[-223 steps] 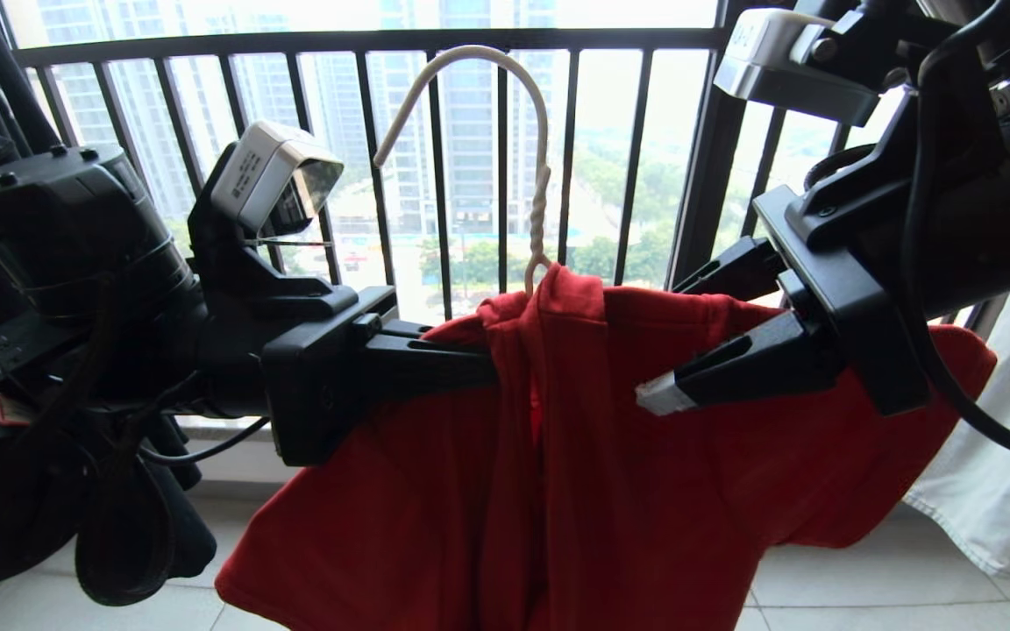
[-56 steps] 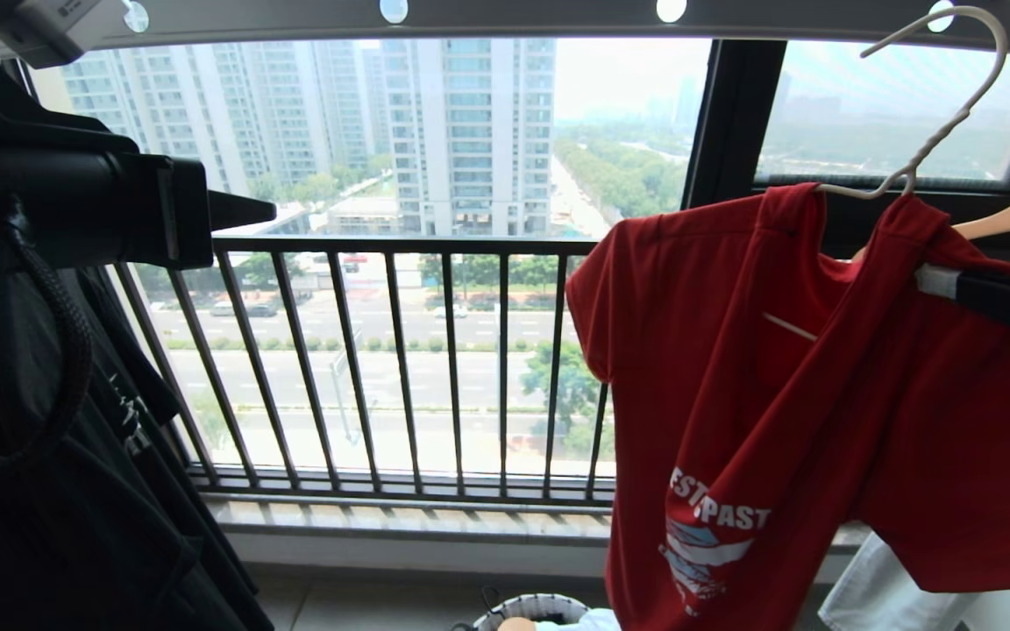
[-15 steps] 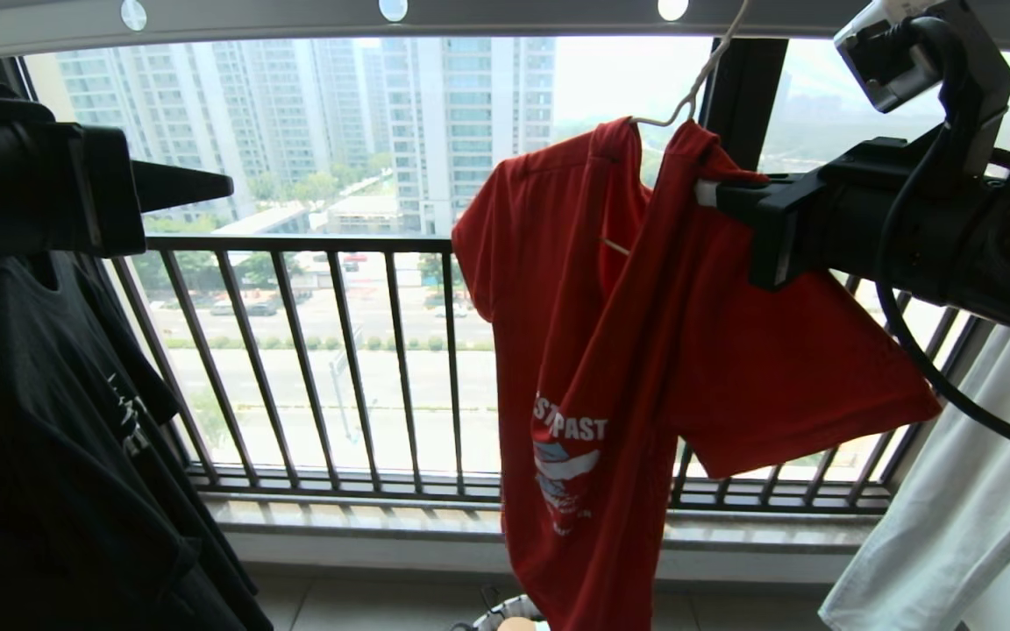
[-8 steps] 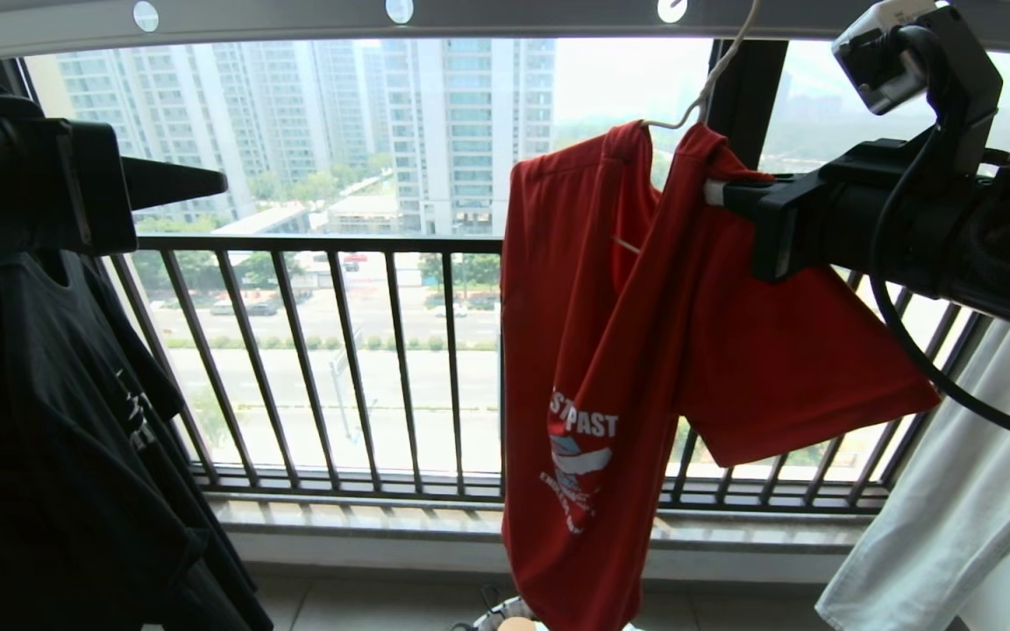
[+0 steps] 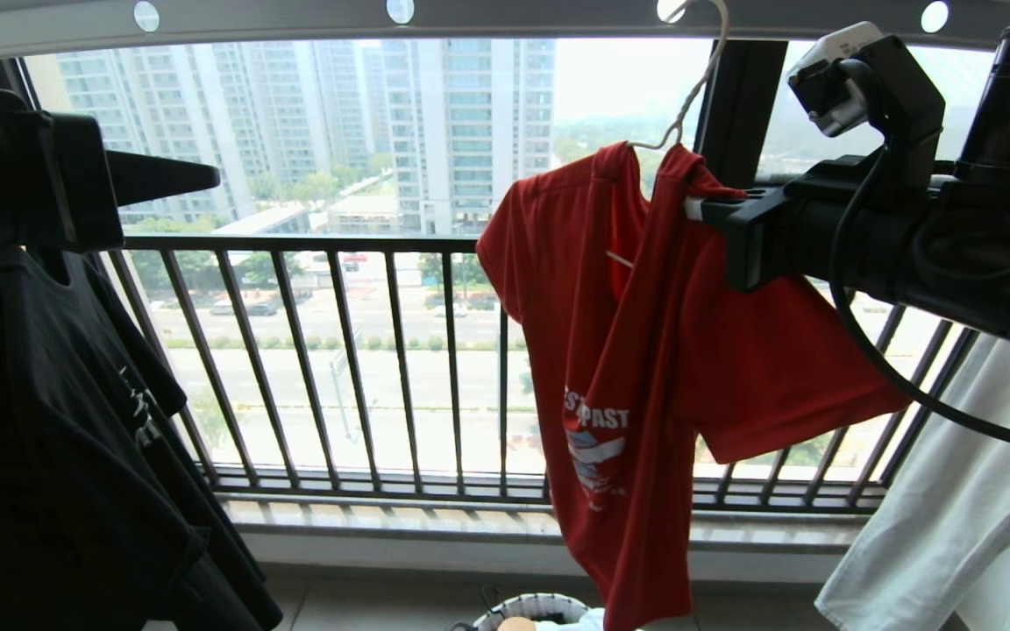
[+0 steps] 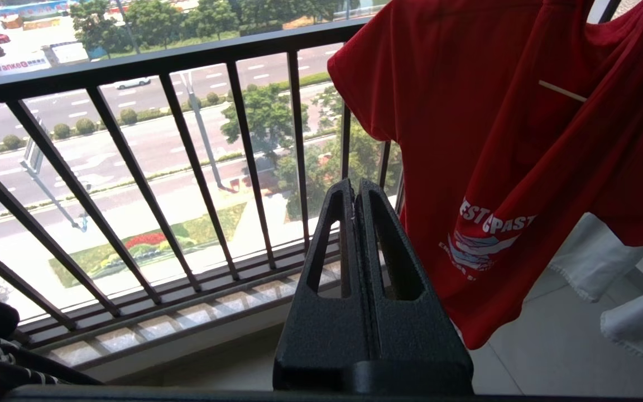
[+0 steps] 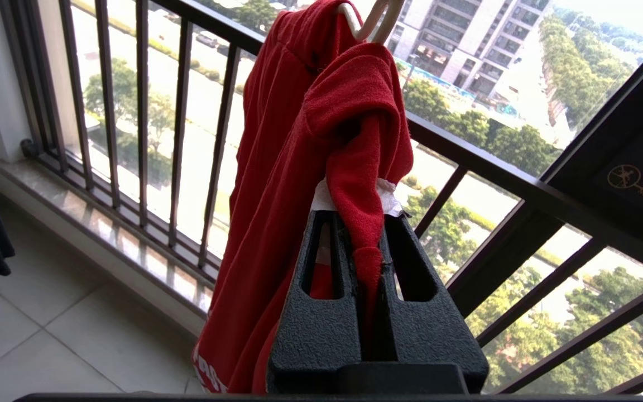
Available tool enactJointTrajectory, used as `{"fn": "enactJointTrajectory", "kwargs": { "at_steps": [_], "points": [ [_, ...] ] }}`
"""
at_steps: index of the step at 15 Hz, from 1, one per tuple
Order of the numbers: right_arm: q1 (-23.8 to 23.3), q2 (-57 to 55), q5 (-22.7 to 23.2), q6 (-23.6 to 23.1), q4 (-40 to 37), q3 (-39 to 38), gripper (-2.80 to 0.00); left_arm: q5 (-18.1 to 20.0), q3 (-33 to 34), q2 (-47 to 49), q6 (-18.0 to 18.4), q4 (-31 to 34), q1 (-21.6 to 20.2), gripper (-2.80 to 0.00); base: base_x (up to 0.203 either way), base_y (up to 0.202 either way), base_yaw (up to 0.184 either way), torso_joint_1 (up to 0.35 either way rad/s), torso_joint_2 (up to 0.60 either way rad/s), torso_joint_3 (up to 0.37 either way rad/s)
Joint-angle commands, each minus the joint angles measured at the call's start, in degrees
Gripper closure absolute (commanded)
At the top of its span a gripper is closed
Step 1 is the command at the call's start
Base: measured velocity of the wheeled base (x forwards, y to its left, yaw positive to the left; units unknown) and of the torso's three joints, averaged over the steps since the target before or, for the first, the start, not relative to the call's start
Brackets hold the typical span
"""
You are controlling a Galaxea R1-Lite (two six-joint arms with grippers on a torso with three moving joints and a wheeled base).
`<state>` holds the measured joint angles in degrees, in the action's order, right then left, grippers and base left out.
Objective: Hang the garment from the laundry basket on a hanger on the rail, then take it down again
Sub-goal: Hang the clothes rack on the clothesline
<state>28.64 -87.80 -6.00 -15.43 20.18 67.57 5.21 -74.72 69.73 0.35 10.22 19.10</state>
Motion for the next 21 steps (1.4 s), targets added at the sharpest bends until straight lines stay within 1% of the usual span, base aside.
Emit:
{"fn": "enactJointTrajectory", "kwargs": {
  "at_steps": [1,4,10,11,13,16,21],
  "points": [
    [0.09,-0.27,-0.07,-0.21,0.13,-0.31,0.00,0.06,0.01,-0.30,0.00,0.07,-0.65,0.00,0.000,0.000,0.000,0.000,0.00,0.000],
    [0.02,-0.28,-0.64,-0.13,0.22,0.72,0.00,0.14,0.01,-0.38,0.00,0.07,-1.09,0.00,0.000,0.000,0.000,0.000,0.00,0.000],
    [0.10,-0.53,-0.95,-0.73,0.21,-0.50,0.00,0.15,-0.02,-0.44,0.00,0.07,-1.14,0.00,0.000,0.000,0.000,0.000,0.00,0.000],
    [0.19,-0.44,-0.95,-1.00,0.22,-0.60,-2.80,0.15,-0.08,-0.47,0.00,0.07,-1.17,0.00,0.000,0.000,0.000,0.000,0.00,0.000],
    [0.37,0.28,-0.95,-1.09,0.13,-1.20,-2.80,0.15,0.01,-0.56,0.00,0.07,-1.17,0.00,0.000,0.000,0.000,0.000,0.00,0.000],
    [0.73,2.94,-0.99,-1.02,0.19,-4.54,-2.80,0.15,0.01,-0.56,0.09,0.07,-1.17,0.00,0.000,0.000,0.000,0.000,0.00,0.000],
    [0.82,12.20,-1.05,-1.00,0.22,-14.95,-2.80,0.15,0.01,-0.56,0.09,0.07,-1.17,0.00,0.000,0.000,0.000,0.000,0.00,0.000]
  ]
}}
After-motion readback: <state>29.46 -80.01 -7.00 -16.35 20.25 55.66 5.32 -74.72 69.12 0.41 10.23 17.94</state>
